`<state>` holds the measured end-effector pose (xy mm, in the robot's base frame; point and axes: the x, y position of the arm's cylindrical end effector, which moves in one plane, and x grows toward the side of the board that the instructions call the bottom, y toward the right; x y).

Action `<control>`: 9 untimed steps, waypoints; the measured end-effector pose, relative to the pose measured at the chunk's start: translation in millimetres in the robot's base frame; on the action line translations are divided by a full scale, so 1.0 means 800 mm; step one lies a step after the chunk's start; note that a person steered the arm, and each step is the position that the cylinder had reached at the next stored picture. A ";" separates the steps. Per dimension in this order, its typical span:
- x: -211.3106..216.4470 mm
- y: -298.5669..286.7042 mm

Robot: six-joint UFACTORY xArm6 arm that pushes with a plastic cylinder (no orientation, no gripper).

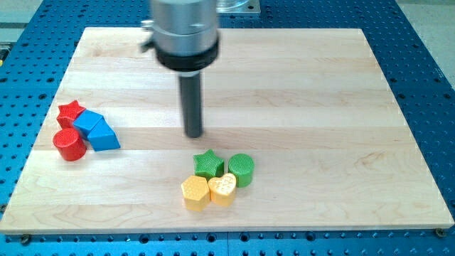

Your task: Move the blue cube towards the top right corner

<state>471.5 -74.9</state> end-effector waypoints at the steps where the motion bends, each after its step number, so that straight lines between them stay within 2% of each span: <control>1: 0.000 -0.019; 3: 0.040 -0.118; 4: 0.073 -0.108; 5: 0.093 -0.251; 6: 0.089 -0.255; 8: -0.064 -0.116; 9: -0.113 -0.087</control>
<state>381.0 -144.8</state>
